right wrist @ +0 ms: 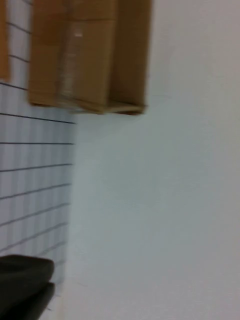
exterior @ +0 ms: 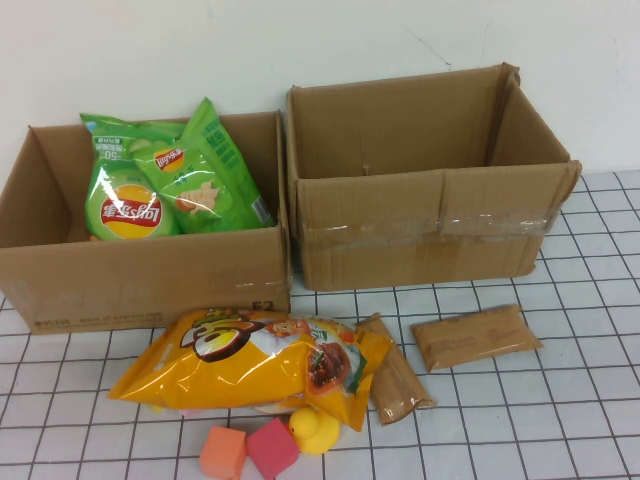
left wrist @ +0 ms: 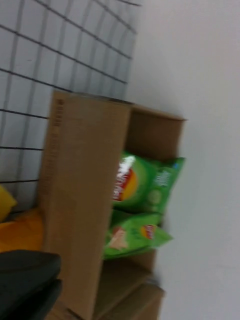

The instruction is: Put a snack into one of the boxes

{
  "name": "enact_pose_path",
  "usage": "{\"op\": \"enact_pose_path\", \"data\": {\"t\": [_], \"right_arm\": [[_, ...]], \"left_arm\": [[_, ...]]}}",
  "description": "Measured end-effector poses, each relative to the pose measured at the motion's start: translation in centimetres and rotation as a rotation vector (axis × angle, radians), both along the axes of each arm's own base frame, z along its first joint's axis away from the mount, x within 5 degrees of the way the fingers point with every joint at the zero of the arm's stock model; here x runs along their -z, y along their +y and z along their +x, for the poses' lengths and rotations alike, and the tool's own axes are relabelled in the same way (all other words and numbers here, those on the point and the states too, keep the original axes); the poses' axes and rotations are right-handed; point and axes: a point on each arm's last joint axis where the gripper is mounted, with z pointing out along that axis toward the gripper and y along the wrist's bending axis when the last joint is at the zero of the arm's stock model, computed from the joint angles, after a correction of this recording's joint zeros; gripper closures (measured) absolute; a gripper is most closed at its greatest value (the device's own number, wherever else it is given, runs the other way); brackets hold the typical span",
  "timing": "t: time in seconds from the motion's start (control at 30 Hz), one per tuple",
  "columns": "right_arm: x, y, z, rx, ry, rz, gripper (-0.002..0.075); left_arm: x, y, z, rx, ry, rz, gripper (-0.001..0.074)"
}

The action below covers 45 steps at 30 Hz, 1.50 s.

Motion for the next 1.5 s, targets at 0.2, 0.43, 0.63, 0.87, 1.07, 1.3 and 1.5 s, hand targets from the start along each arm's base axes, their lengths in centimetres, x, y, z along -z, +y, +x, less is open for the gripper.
{"op": "enact_pose_path", "data": {"t": [0.2,0.43,0.63,0.87,1.07,1.3,1.5], "right_arm": [[2.4,0.9,2.5,-0.11,0.343,-0.031,0.0729],[3.0,1.8,3.7,-0.218,0.379,-0.076,0.0729],[5.2,1.8,4.0,-0.228,0.441,-0.085,0.0729],[6.8,1.7,4.1,-0.225,0.477,-0.084,0.0729],[6.8,1.7,4.1,-0.219,0.464,-0.082,0.0729],[6.8,1.7,4.2,-0.219,0.462,-0.082,0.0729],[6.8,1.7,4.2,-0.218,0.461,-0.082,0.0729]], "left_arm": [[1.7,-0.2,2.2,0.016,0.231,-0.054,0.0736],[3.1,-1.0,4.6,0.027,0.379,-0.326,0.0736],[4.4,-2.0,7.1,0.09,0.497,-0.468,0.0598],[5.9,-3.1,10.6,0.155,0.537,-0.679,0.0188],[8.4,-2.8,13.0,0.097,0.608,-0.685,0.0155],[9.5,-3.4,15.9,0.151,0.701,-0.72,0.0155],[10.2,-3.8,19.0,0.203,0.749,-0.748,0.0155]]}}
